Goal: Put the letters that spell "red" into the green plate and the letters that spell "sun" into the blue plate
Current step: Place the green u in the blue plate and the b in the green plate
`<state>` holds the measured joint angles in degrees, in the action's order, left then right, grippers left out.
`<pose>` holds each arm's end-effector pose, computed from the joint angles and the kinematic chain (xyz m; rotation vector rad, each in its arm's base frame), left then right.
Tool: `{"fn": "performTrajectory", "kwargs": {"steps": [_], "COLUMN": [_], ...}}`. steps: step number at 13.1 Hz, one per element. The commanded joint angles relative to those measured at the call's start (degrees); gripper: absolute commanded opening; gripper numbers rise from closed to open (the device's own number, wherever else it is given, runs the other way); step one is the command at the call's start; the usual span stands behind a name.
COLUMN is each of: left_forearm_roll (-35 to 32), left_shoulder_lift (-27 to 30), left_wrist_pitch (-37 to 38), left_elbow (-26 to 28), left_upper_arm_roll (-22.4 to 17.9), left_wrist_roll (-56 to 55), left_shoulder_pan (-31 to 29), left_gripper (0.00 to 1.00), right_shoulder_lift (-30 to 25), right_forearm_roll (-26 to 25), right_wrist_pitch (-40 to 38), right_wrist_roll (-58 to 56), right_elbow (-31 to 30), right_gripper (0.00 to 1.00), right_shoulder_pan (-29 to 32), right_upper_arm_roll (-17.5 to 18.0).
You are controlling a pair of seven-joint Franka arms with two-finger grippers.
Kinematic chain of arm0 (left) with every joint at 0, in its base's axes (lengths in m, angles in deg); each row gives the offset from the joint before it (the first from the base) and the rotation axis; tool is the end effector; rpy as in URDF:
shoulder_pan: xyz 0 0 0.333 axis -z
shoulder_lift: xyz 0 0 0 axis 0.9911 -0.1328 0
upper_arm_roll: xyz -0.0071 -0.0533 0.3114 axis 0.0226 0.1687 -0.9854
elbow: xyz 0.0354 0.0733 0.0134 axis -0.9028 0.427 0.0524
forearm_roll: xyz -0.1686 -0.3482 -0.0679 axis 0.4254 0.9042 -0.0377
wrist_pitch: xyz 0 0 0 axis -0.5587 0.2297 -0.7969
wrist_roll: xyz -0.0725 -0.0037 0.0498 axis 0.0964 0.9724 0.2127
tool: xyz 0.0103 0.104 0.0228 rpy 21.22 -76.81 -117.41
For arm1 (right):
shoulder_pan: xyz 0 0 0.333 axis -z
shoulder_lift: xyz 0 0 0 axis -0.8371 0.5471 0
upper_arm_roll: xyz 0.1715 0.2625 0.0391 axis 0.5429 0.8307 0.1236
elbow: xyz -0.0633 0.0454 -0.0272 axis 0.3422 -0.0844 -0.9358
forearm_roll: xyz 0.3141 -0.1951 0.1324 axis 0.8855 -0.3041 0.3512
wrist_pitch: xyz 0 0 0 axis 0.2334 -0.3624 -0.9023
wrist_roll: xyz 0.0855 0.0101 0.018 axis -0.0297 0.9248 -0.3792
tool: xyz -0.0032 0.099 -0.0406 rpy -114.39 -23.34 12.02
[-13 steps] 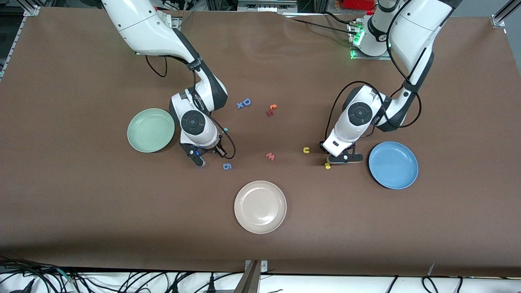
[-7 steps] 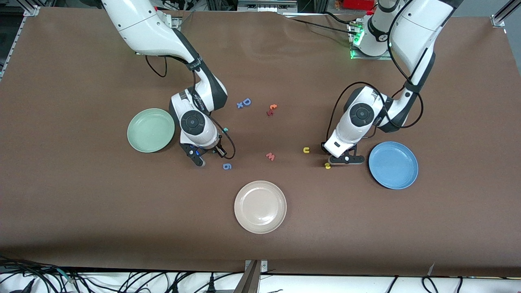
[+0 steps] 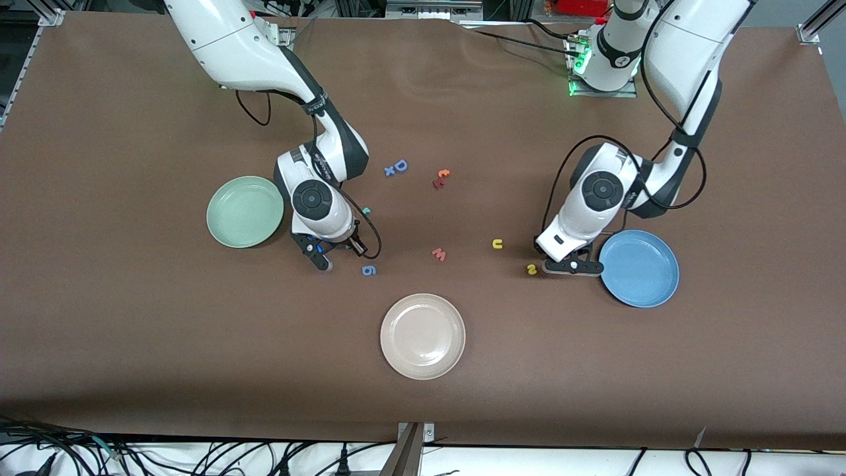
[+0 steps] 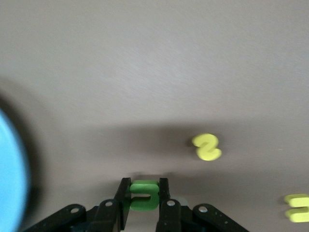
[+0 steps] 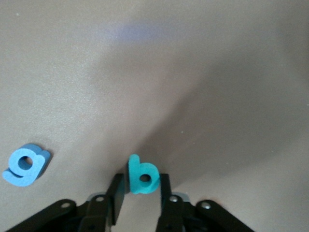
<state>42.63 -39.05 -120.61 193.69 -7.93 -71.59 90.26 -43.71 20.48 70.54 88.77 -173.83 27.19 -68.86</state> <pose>0.5771 -0.1865 0.2021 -3.0972 0.1511 -0.0558 0.5625 0.3419 0.1781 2.8466 -1.2539 -0.1423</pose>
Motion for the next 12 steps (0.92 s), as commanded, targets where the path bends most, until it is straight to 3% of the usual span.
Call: {"fn": "performTrajectory", "kwargs": {"steps": [1,6,10,12], "left_forearm_roll": [-1.1,-0.9,-0.7,-0.7], "left_shoulder_lift": [2.5,3.2,3.1,3.0], "left_wrist_pitch": [1.4,1.4,1.4,1.4], "left_elbow": [0.4,0.5,0.5,0.5], "left_upper_arm_roll": [-1.5,-2.8,-3.1,-3.1], "left_wrist_roll": [8.7,21.2,29.1,31.9], "left_shoulder_pan": [-2.0,-6.2,-10.5,-12.0], "left_gripper": [0.0,0.02,0.02,0.03], "right_shoulder_lift": [-0.7,-3.1,-10.2,-14.6], "right_forearm_roll": [0.2,0.1,0.2,0.5], "right_wrist_pitch": [0.2,-1.0,-13.3,-14.3], "right_wrist_roll": [-1.0,-4.8,-15.4,-22.3], "right_elbow": [-1.7,-1.6,-2.6,-7.4], "right_gripper": [0.13,0.09,0.09,0.1], "right_shoulder_pan": [-0.1,0.0,0.1,0.4], "right_upper_arm_roll": [-0.6,-1.0,-4.6,-7.1]}}
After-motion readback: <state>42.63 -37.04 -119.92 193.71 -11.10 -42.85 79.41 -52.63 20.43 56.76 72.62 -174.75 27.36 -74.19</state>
